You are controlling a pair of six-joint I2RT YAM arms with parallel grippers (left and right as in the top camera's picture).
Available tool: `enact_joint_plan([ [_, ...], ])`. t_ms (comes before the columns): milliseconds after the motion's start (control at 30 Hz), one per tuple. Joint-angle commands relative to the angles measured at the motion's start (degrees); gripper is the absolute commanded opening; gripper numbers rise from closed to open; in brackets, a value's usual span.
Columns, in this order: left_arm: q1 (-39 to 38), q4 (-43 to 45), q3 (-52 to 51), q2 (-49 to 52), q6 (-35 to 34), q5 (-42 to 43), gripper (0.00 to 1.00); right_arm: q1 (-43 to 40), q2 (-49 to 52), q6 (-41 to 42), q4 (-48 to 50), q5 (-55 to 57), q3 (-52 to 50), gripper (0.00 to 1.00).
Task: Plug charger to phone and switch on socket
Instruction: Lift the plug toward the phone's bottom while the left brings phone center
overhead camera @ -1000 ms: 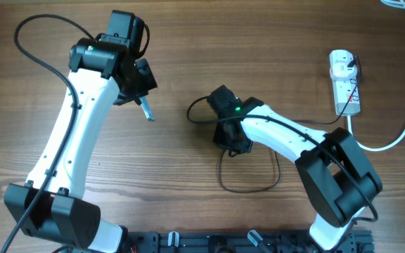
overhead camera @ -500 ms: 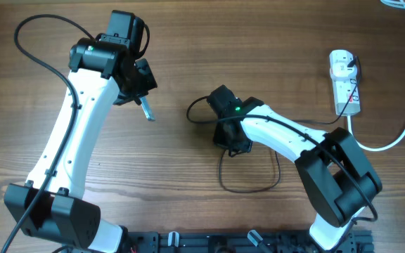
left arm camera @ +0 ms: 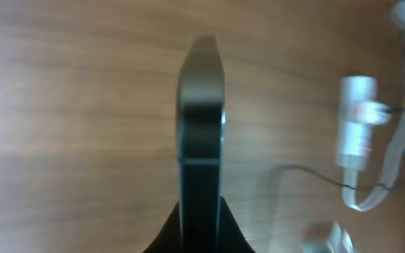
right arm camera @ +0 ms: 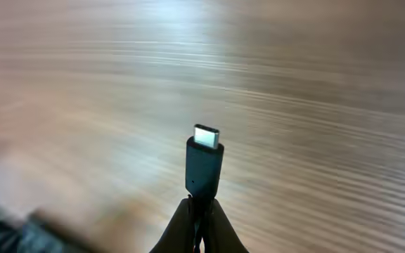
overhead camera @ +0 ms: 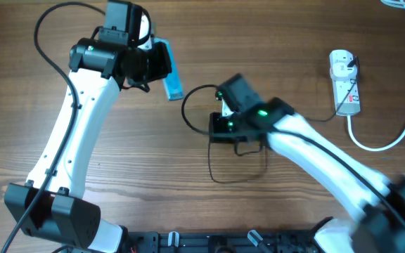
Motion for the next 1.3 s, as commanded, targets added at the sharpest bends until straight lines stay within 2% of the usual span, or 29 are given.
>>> enact_joint_plan([
  [0,0.8,6.4,0.2,0.2,2.8,21.0,0.04,0.2,-11.5,-8.9,-0.7,-7.4,1.4,0.04],
  [67,1.3,10.8,0.2,0.2,3.8,30.8,0.04,0.2,-15.2,-9.1,-2.2,-7.4,1.4,0.04],
  [167,1.7,15.4,0.2,0.2,3.8,39.0,0.04,0.2,-17.8,-10.2,-3.8,-7.4,1.4,0.04],
  [233,1.6,15.5,0.2,0.2,4.4,39.3,0.04,0.2,-18.1,-10.3,-4.1,-8.4,1.4,0.04],
  [367,1.5,10.3,0.2,0.2,12.0,39.2,0.04,0.2,-18.1,-10.4,-3.7,-9.1,1.4,0.04],
  [467,1.5,7.5,0.2,0.2,14.6,38.6,0.04,0.2,-18.1,-11.9,-3.5,-9.0,1.4,0.04],
  [667,1.1,6.4,0.2,0.2,15.8,38.2,0.04,1.7,-18.1,-12.9,-3.2,-8.6,1.4,0.05],
  [933,-1.5,6.3,0.2,0.2,15.8,37.2,0.04,3.5,-18.1,-8.6,-0.8,-4.1,1.4,0.04],
  [1267,-1.5,4.5,0.2,0.2,15.8,37.1,0.04,3.5,-18.1,-8.5,1.0,-0.6,1.4,0.04],
])
